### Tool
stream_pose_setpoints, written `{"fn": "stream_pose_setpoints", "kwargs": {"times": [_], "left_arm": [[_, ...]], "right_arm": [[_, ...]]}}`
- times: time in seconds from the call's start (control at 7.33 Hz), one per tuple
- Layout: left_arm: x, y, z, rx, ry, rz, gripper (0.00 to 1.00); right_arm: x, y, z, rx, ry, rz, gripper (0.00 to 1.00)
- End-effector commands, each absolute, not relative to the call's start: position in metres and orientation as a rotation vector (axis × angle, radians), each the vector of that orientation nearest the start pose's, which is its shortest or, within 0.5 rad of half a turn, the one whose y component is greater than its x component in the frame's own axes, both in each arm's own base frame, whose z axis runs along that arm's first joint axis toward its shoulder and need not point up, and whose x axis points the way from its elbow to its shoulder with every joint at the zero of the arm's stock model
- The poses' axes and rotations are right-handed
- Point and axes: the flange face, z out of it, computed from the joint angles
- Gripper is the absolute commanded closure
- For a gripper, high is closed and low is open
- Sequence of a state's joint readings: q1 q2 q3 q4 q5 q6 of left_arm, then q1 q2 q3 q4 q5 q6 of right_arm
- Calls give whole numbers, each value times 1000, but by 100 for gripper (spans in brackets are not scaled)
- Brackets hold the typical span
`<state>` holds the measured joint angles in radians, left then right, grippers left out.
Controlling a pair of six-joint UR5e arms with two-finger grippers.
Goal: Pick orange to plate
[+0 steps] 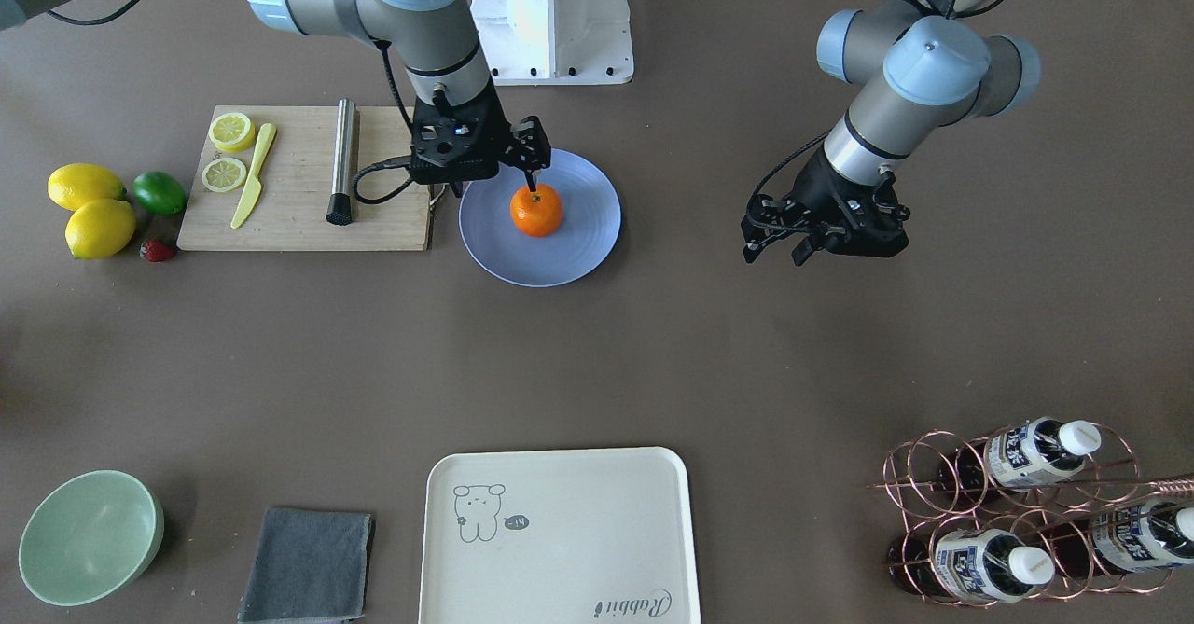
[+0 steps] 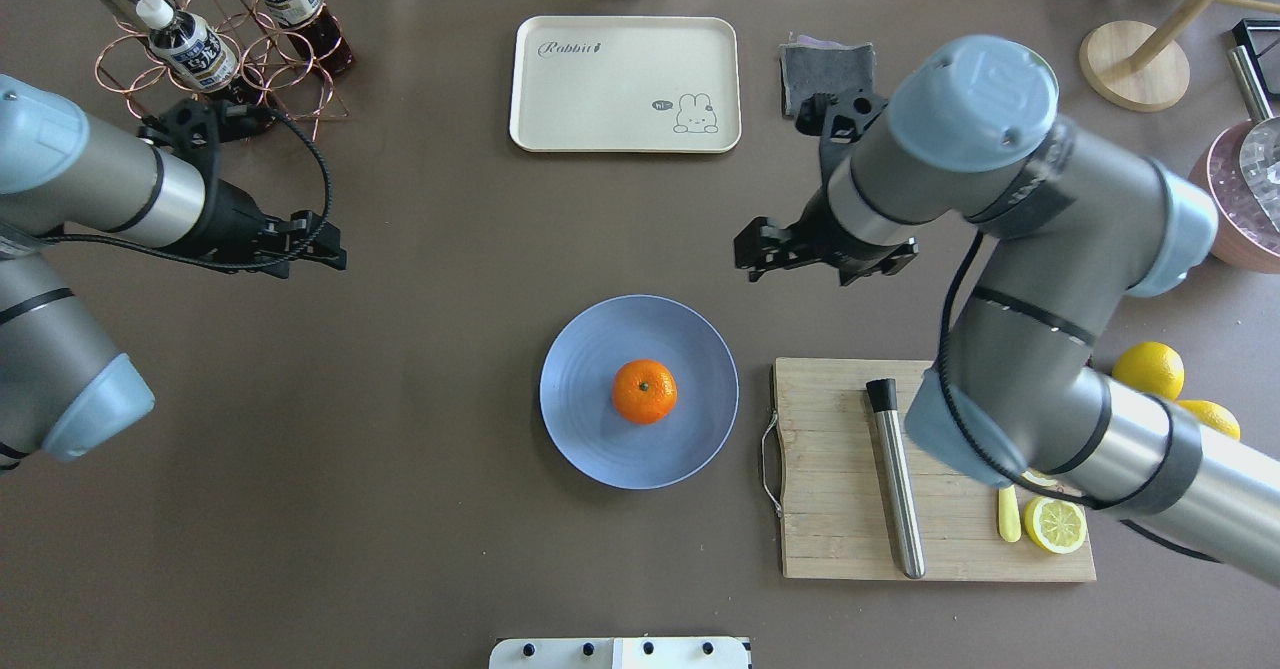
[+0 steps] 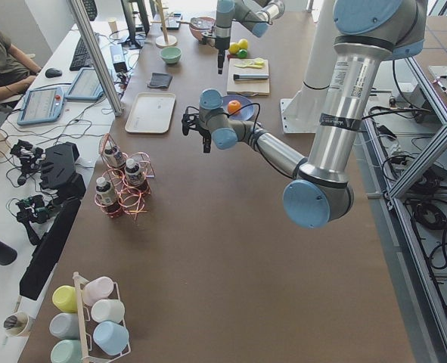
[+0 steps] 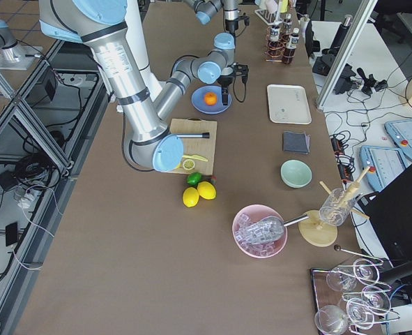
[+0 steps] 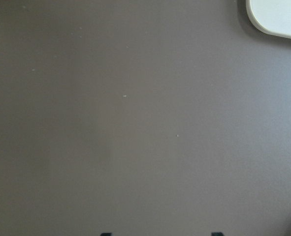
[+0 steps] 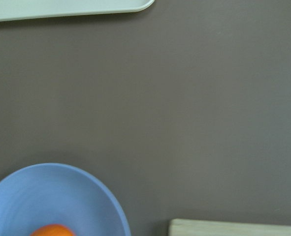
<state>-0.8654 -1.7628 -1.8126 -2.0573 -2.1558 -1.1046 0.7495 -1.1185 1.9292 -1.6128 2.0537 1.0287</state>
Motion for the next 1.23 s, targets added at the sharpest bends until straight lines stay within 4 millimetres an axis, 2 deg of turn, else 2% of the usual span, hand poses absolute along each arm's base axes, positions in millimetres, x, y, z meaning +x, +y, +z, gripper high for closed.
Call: {"fn": "stream_pose_setpoints", "kwargs": {"times": [0.0,0.14,0.27,0.41,0.55,0.68,0.82,0.95,1.09], "left_arm": [[190,-481,448,147,1031,10,26],[142,-483,473,153,1013,19,25],[104,-485,496,181,956,73,24],[52,-492,515,182,886,113,18],[-9,-493,532,175,833,162,4],[-49,-497,531,158,813,201,3],[-74,-491,528,139,815,165,3],[-86,-485,536,132,816,135,3],[-87,-483,532,136,816,127,2]], "right_arm": [[-216,-509,390,115,-787,-171,0],[-142,-522,458,111,-775,-250,0],[-77,-530,523,112,-780,-313,0],[-21,-537,577,116,-763,-345,0],[19,-533,618,114,-756,-368,0],[48,-527,648,102,-757,-351,0],[67,-514,668,96,-759,-337,0],[73,-509,672,90,-758,-328,0],[76,-505,674,93,-759,-319,0]]}}
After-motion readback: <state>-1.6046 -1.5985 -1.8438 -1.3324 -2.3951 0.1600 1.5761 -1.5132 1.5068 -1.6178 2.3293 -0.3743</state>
